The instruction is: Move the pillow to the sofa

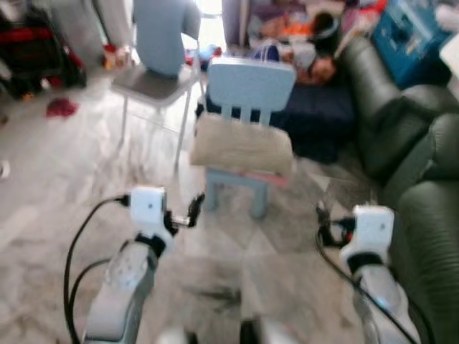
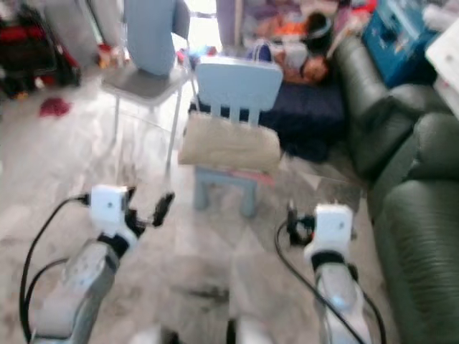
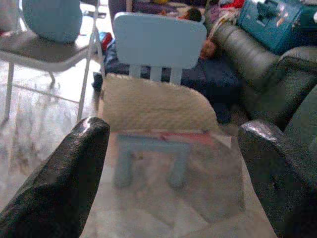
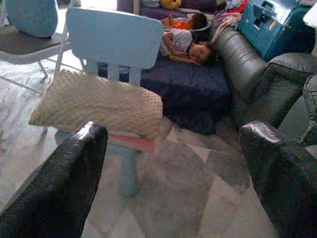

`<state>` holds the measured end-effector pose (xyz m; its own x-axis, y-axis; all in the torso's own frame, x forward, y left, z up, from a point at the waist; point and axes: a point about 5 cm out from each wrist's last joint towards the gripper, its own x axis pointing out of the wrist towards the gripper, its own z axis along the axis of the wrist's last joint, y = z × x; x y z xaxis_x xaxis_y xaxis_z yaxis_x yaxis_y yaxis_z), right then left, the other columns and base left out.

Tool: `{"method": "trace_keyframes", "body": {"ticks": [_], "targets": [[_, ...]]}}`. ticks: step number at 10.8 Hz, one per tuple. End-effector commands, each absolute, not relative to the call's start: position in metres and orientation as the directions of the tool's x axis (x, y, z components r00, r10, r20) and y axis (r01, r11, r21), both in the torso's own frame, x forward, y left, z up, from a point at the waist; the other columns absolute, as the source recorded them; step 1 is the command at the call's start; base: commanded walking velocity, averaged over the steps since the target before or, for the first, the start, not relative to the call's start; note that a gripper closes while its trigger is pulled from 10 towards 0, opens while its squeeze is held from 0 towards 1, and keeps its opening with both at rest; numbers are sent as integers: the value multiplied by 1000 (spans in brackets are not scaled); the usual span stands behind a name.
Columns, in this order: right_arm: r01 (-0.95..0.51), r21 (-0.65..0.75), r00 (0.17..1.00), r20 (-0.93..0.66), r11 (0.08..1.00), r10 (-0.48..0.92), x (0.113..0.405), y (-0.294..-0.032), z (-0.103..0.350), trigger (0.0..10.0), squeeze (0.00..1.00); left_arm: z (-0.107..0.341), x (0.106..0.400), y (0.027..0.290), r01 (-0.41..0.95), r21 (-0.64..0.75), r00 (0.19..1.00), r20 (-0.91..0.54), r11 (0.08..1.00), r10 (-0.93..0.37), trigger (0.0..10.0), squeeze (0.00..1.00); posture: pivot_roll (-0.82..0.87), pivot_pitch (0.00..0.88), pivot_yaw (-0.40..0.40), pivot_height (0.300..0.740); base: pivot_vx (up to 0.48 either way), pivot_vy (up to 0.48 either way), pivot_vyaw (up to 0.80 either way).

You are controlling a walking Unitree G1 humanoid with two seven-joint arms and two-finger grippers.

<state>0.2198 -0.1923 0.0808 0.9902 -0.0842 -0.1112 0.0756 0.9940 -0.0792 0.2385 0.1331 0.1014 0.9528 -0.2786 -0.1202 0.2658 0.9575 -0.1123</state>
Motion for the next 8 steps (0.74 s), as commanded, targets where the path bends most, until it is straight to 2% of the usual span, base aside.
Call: {"method": "trace_keyframes", "body": {"ticks": [1, 2, 8], "targets": [[72, -63, 990, -116, 995, -79, 219, -188, 81, 10000, 0, 104, 238, 136, 262, -93, 955, -121, 960, -273, 10000, 0, -58, 124, -33, 740, 458, 0, -800], [75, -63, 990, -116, 995, -81, 219, -189, 80, 10000, 0, 104, 238, 133, 270, -93, 952, -121, 958, -280, 10000, 0, -58, 128, -32, 740, 480, 0, -406], [78, -61, 989, -117, 995, -85, 220, -185, 80, 10000, 0, 106, 235, 128, 279, -90, 949, -126, 956, -289, 10000, 0, -58, 146, -26, 740, 477, 0, 0]]}}
